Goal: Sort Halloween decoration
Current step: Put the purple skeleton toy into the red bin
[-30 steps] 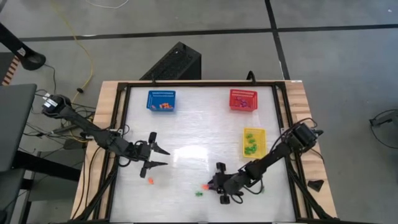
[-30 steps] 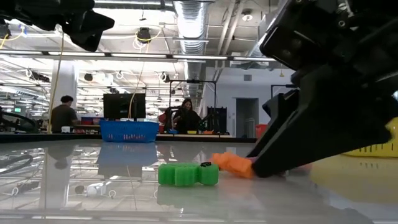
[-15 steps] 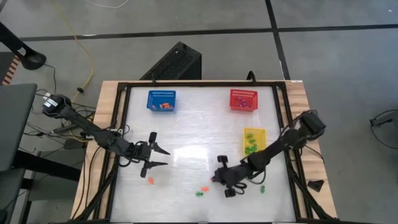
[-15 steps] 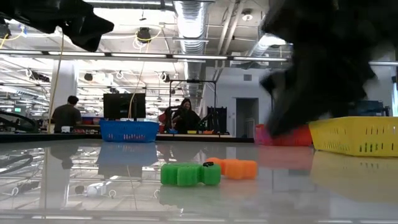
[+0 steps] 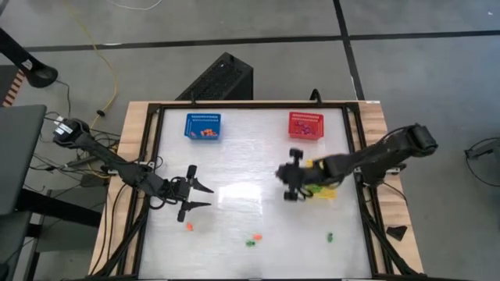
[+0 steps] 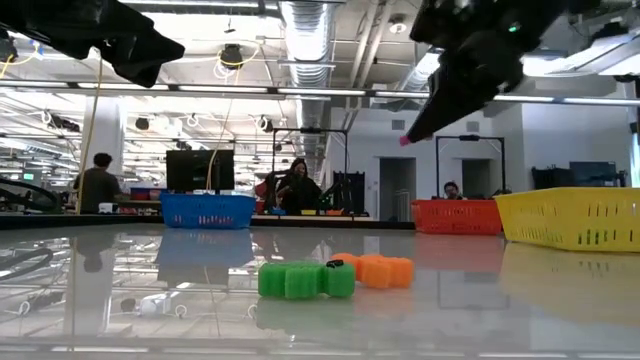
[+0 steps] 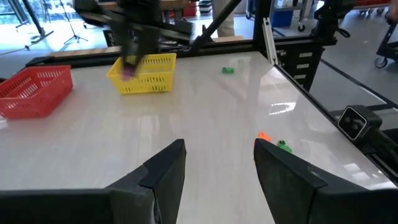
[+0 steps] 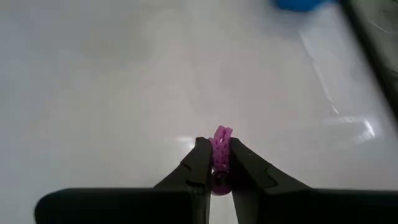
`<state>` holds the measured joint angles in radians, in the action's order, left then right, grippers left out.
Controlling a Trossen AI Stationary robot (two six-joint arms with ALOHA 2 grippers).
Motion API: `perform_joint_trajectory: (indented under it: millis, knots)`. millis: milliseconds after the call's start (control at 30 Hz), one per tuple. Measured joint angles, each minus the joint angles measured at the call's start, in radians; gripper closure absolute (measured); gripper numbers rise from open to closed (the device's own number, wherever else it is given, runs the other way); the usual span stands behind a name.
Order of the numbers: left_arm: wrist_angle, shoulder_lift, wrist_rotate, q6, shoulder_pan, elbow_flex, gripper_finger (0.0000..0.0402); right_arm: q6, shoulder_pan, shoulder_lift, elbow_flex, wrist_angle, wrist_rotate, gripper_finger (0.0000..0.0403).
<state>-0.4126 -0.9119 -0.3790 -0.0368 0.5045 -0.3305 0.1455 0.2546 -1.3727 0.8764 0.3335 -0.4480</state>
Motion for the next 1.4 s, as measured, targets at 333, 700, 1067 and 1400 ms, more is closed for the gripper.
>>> perform_joint_trajectory:
  millis: [333,700,1067,1400]
  knots:
    - [0.004,0.0,-0.001,-0.006,0.0,0.0,0.0221,-0.026,-0.354,0.071,0.002,0.09,-0.024,0.0333]
    - [0.004,0.0,-0.002,-0.01,0.0,0.0,0.0221,0.04,-0.677,0.045,0.002,0.104,0.083,0.0333]
    - [0.014,0.0,-0.002,-0.009,0.0,0.0,0.0221,0.143,-0.787,-0.051,0.002,0.125,0.084,0.0278]
    - [0.03,0.0,-0.002,-0.001,0.0,0.0,0.0221,0.13,-0.813,-0.081,0.002,0.133,0.092,0.0159]
